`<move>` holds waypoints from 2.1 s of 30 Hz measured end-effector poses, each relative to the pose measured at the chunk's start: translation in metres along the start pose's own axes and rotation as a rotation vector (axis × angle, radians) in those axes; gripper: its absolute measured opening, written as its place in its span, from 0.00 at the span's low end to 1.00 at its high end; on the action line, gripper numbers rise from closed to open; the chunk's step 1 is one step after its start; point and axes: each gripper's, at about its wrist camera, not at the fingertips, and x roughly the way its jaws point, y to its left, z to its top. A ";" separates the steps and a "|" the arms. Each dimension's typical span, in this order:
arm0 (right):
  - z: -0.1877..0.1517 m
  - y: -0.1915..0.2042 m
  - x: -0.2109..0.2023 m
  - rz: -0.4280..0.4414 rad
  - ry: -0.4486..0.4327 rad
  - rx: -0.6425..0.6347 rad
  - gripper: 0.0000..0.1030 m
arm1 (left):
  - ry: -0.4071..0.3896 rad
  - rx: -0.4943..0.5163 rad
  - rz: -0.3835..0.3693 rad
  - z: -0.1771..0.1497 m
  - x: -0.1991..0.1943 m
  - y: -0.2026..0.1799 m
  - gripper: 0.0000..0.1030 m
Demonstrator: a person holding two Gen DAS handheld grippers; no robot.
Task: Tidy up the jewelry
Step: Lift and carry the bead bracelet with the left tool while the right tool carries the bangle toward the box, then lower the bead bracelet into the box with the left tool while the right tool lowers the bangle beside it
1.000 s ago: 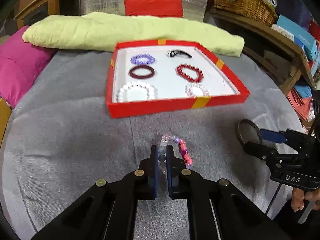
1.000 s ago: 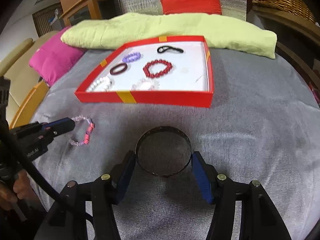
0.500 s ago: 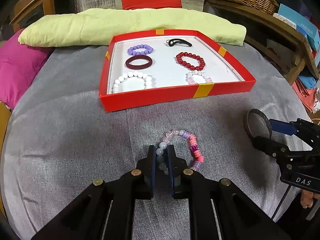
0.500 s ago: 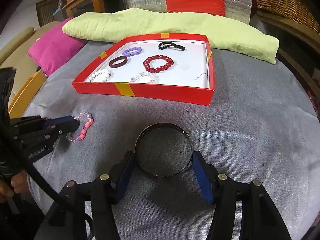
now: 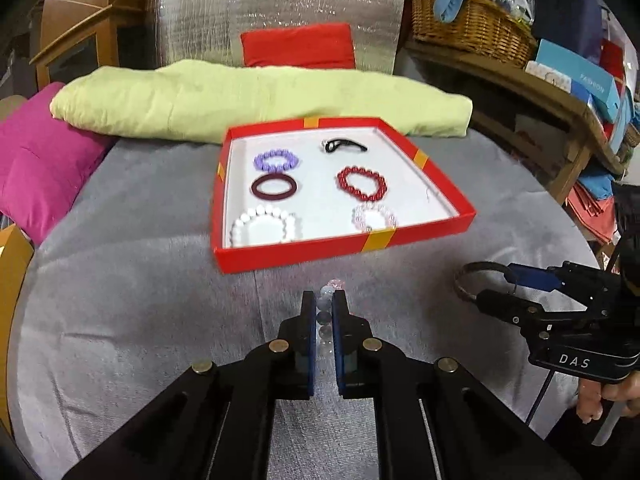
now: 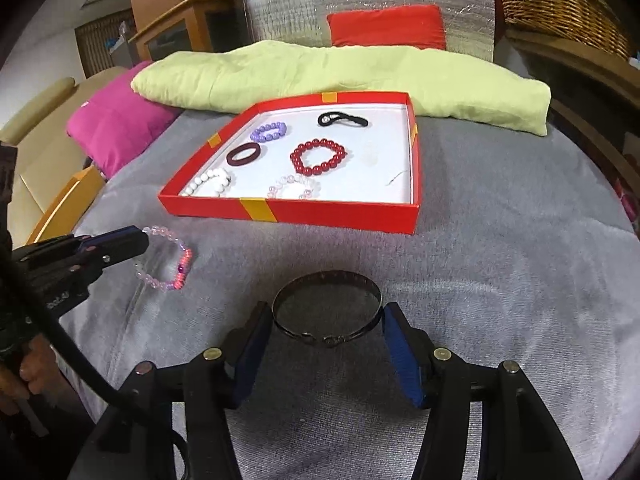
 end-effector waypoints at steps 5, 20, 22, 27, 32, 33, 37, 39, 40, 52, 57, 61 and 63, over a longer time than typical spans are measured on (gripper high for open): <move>0.004 0.001 -0.009 0.016 -0.039 0.017 0.58 | -0.046 -0.026 0.011 0.011 -0.009 0.004 0.08; 0.009 -0.011 0.005 0.036 0.019 0.101 0.25 | -0.139 -0.057 -0.012 0.031 -0.015 -0.002 0.08; 0.007 -0.016 0.005 0.041 0.018 0.112 0.25 | -0.139 -0.054 -0.009 0.030 -0.015 -0.002 0.08; 0.007 -0.026 0.001 0.085 0.008 0.160 0.24 | -0.132 -0.058 -0.006 0.028 -0.016 -0.001 0.08; 0.007 -0.023 0.006 0.054 0.023 0.143 0.25 | -0.123 -0.056 -0.005 0.027 -0.014 -0.001 0.08; 0.008 -0.022 0.009 0.043 0.032 0.142 0.26 | -0.121 -0.055 -0.007 0.027 -0.013 -0.001 0.08; 0.008 -0.020 0.020 0.016 0.056 0.148 0.36 | -0.117 -0.053 -0.003 0.026 -0.013 -0.001 0.08; 0.007 -0.018 0.029 -0.002 0.077 0.139 0.36 | -0.115 -0.051 0.000 0.025 -0.013 0.000 0.08; 0.007 -0.015 0.031 -0.017 0.066 0.122 0.36 | -0.116 -0.049 0.005 0.025 -0.014 0.000 0.08; 0.012 0.001 0.017 -0.020 -0.006 0.052 0.04 | -0.130 -0.055 0.042 0.028 -0.018 0.004 0.08; 0.023 0.001 -0.003 0.027 -0.097 0.088 0.04 | -0.129 -0.059 0.065 0.030 -0.015 0.005 0.08; 0.033 -0.001 -0.018 0.054 -0.173 0.124 0.04 | -0.134 -0.055 0.089 0.035 -0.013 0.004 0.08; 0.039 -0.001 -0.022 0.058 -0.198 0.133 0.04 | -0.137 -0.058 0.092 0.037 -0.011 0.004 0.08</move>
